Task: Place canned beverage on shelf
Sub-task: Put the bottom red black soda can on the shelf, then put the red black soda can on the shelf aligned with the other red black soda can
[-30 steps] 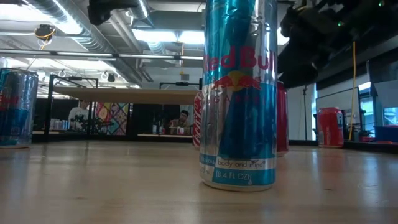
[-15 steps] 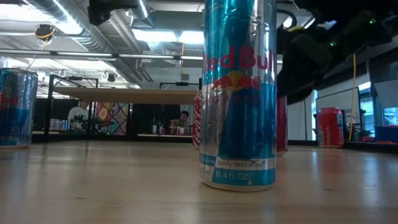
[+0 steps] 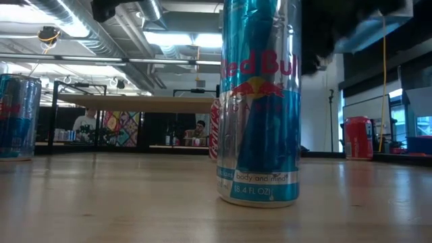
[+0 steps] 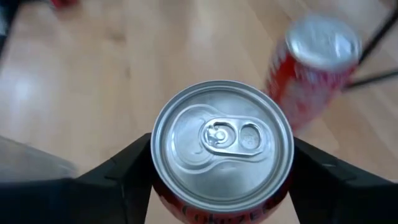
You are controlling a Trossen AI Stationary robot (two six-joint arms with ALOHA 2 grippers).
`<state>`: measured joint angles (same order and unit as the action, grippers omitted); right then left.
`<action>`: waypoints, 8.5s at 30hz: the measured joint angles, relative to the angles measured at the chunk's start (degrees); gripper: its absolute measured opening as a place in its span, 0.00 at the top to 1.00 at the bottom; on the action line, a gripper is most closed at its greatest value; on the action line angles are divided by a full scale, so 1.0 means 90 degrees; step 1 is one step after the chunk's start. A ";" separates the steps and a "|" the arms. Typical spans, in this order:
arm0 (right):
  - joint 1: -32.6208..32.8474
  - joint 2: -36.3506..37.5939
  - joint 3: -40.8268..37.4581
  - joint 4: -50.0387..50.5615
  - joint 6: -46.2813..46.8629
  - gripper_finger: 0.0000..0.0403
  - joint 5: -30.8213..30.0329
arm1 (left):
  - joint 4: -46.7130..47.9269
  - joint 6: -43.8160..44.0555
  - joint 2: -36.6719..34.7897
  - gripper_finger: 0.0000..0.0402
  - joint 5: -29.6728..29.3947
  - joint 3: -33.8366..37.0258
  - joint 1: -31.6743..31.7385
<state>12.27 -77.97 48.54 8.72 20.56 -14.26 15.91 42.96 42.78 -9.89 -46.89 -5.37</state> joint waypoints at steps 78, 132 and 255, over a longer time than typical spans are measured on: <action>-0.4578 -0.4241 0.7441 0.2764 -0.4018 0.08 0.3120 | 0.0752 -0.1460 -0.0583 0.25 0.0155 0.0000 0.1168; -0.6319 -0.3405 0.3964 0.2000 -0.2985 0.08 0.2959 | 0.0759 -0.0837 -0.0579 0.25 -0.0970 0.0000 0.1167; -0.3575 -0.4325 0.8065 0.4259 -0.3980 0.22 0.1957 | 0.0886 -0.1680 -0.0588 0.25 0.0515 -0.0002 0.1166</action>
<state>-19.90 -116.90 121.12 47.05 -15.25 3.35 23.88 27.84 37.50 -5.26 -46.92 5.13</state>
